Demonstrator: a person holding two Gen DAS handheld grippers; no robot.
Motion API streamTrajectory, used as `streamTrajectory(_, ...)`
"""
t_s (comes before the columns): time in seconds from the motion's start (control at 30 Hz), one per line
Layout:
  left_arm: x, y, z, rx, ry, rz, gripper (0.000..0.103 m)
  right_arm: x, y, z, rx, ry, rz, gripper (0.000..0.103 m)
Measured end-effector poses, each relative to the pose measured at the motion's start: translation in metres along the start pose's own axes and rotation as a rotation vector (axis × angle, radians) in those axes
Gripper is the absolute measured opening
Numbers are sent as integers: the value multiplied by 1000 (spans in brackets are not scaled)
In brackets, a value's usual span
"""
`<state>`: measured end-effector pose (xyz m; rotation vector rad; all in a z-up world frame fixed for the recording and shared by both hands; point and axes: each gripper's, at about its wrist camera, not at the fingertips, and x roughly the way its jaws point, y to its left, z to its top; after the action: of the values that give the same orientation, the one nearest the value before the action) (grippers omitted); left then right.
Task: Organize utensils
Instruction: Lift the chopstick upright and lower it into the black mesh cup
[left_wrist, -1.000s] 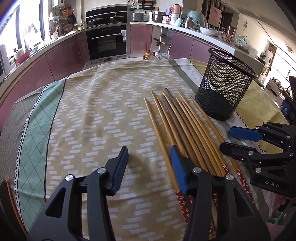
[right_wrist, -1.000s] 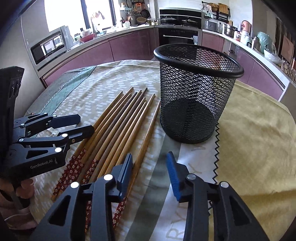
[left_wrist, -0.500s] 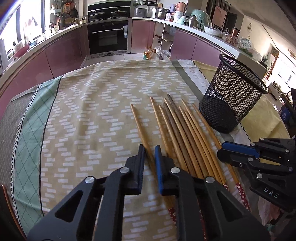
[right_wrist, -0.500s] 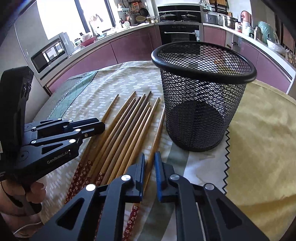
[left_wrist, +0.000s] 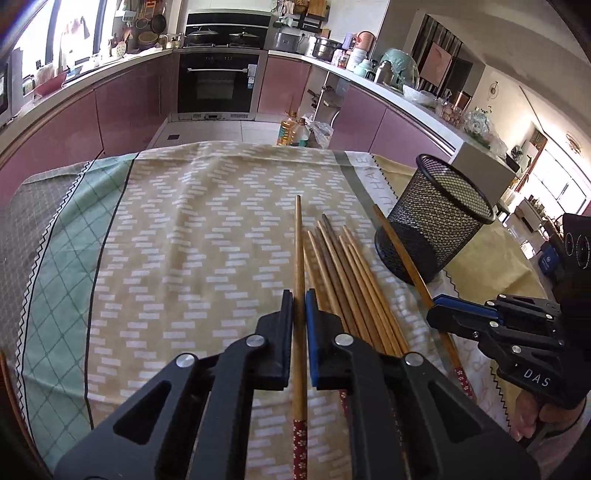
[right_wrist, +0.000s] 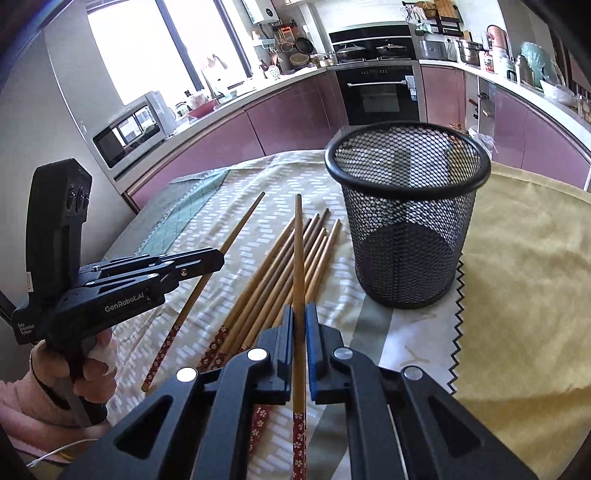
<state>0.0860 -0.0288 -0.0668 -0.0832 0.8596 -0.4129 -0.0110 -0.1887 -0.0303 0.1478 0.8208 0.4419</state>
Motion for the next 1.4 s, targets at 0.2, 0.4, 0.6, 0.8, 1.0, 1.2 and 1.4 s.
streamTrajectory(0.2, -38, -11, 15, 23, -71, -76, 8, -36, 6, 10, -47, -120, 20, 6)
streamTrajectory(0.4, -82, -23, 33, 44, -160, -152, 8, -68, 3, 23, -57, -236, 27, 6)
streamTrajectory(0.6, -115, -34, 51, 53, -239, -203, 7, -92, -3, 39, -67, -313, 33, 6)
streamTrajectory(0.8, -121, -47, 76, 53, -275, -230, 7, -113, -7, 65, -84, -364, 23, 6)
streamTrajectory(1.0, -126, -71, 106, 77, -329, -265, 7, -146, -12, 88, -111, -442, -20, 6)
streamTrajectory(1.2, -127, -97, 137, 95, -386, -275, 7, -152, -27, 107, -111, -478, -79, 6)
streamTrajectory(1.4, -85, -115, 140, 127, -297, -225, 7, -120, -38, 112, -112, -383, -120, 6)
